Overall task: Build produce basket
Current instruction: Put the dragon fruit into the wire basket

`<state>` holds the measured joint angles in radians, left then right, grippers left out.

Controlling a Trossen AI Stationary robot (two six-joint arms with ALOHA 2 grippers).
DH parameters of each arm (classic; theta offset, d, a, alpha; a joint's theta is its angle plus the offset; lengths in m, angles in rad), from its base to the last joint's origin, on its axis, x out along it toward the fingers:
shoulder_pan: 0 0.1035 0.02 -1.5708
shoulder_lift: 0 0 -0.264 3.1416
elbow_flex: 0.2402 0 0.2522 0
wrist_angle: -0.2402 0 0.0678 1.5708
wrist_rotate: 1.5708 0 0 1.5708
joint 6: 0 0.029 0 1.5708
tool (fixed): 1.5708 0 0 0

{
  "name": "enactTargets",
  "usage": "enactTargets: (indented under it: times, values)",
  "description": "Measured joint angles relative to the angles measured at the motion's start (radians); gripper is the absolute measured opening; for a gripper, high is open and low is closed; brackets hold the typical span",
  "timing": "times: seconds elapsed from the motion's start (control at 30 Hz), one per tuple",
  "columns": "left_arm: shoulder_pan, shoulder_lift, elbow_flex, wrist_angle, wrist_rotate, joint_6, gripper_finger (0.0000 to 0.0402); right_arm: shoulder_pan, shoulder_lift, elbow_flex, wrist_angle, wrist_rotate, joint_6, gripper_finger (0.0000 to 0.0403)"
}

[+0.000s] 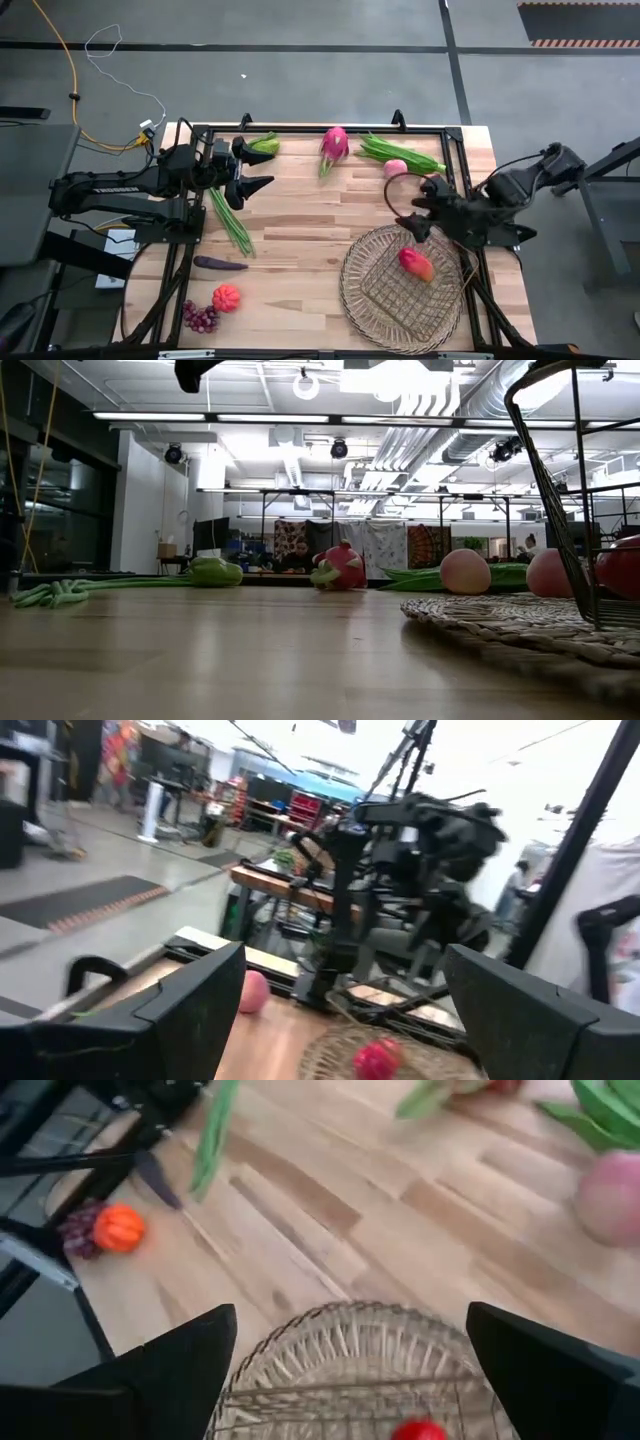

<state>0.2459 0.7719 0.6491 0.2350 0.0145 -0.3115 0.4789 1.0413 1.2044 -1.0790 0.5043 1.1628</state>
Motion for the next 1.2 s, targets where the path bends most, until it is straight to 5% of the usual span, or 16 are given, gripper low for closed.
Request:
enactTargets:
  times: [0.13, 0.3, 0.53, 0.97, 1.2]
  values:
    - [0.000, 0.000, 0.000, -0.001, 0.011, -0.041, 0.0328, -0.112, -0.124, -0.170, 0.285, -0.142, -0.208, 0.0385]
    - [0.000, 0.000, 0.000, -0.001, -0.003, -0.056, 0.0328, -0.233, -0.261, -0.432, 0.790, -0.172, -0.447, 0.0385]
    - [0.000, 0.000, 0.000, -0.006, -0.044, -0.078, 0.0328, -0.364, -0.277, -0.650, 1.360, -0.325, -0.601, 0.0385]
    - [0.000, 0.000, 0.000, -0.004, -0.052, -0.080, 0.0328, -0.394, -0.276, -0.663, 1.563, -0.404, -0.772, 0.0385]
    - [0.000, 0.000, 0.000, -0.005, -0.052, -0.055, 0.0328, -0.394, -0.276, -0.662, 1.548, -0.302, -0.772, 0.0385]
